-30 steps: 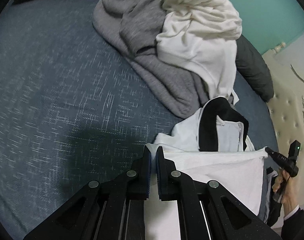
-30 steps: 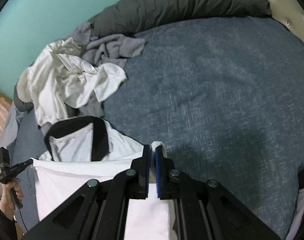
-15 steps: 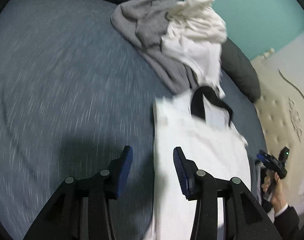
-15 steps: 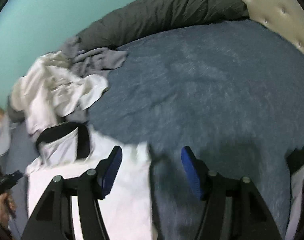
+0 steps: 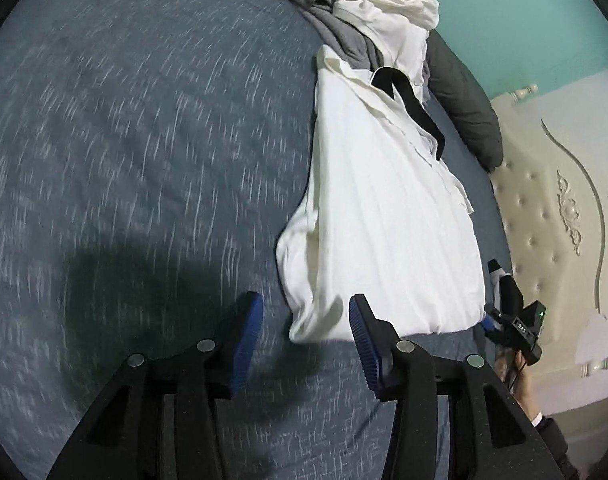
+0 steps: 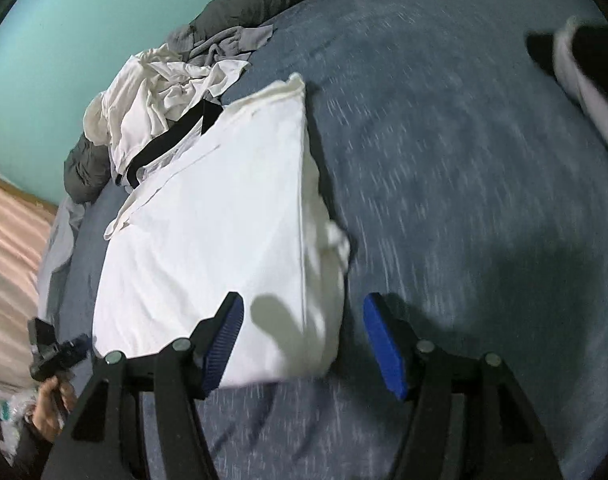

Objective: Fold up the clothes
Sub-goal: 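Open both grippers and release the folded hem onto the shirt, then grasp the folded edge of the white polo with both grippers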

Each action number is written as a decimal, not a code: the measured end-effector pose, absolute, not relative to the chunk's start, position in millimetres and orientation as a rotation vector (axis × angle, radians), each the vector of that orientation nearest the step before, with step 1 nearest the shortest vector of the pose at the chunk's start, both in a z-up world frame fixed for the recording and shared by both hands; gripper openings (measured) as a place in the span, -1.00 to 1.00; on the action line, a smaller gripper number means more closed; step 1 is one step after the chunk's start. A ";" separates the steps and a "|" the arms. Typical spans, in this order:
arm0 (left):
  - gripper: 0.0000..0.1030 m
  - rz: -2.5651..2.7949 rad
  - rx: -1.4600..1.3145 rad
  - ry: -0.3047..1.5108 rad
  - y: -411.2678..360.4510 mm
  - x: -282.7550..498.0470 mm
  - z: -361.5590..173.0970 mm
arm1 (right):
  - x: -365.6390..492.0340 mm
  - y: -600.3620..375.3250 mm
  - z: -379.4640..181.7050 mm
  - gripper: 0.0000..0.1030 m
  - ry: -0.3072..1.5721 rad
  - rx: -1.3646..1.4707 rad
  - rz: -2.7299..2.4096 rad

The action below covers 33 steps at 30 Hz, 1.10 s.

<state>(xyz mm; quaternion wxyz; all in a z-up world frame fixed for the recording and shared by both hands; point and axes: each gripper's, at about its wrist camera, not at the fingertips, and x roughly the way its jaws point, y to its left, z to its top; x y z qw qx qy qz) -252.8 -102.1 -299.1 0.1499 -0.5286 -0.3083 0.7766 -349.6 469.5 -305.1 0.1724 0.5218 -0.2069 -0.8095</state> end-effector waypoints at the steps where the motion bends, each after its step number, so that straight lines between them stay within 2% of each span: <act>1: -0.04 2.230 -1.520 -0.892 -100.6 -251.7 -300.6 | -348.0 469.2 -307.1 0.23 -0.600 1.480 -2.294; 10: -0.11 2.234 -1.498 -0.927 -90.0 -249.2 -307.6 | -343.3 469.1 -316.0 0.23 -0.677 1.448 -2.281; 12: -0.46 2.241 -1.506 -0.925 -88.6 -250.4 -310.2 | -344.4 468.7 -317.4 0.22 -0.662 1.453 -2.291; 13: -0.71 2.244 -1.511 -0.925 -88.2 -250.9 -311.5 | -345.4 468.6 -318.7 0.14 -0.654 1.458 -2.293; 14: -0.81 2.249 -1.513 -0.918 -87.7 -251.4 -311.9 | -345.3 469.8 -319.8 0.02 -0.657 1.460 -2.296; 16: -0.86 2.262 -1.503 -0.902 -87.6 -251.8 -309.7 | -344.4 473.4 -322.0 -0.57 -0.683 1.459 -2.294; 19: -0.90 2.272 -1.470 -0.925 -91.8 -251.0 -301.8 | -341.2 477.4 -322.1 -0.82 -0.711 1.447 -2.274; 22: -0.91 2.282 -1.453 -0.915 -96.7 -247.5 -289.2 | -339.1 475.7 -314.1 -0.86 -0.635 1.443 -2.285; 27: -0.91 2.274 -1.411 -0.969 -111.4 -233.9 -265.7 | -335.4 482.4 -287.3 -0.88 -0.620 1.398 -2.301; 33: -0.91 2.274 -1.430 -0.877 -108.2 -205.9 -238.8 | -314.9 483.8 -257.4 -0.88 -0.571 1.393 -2.276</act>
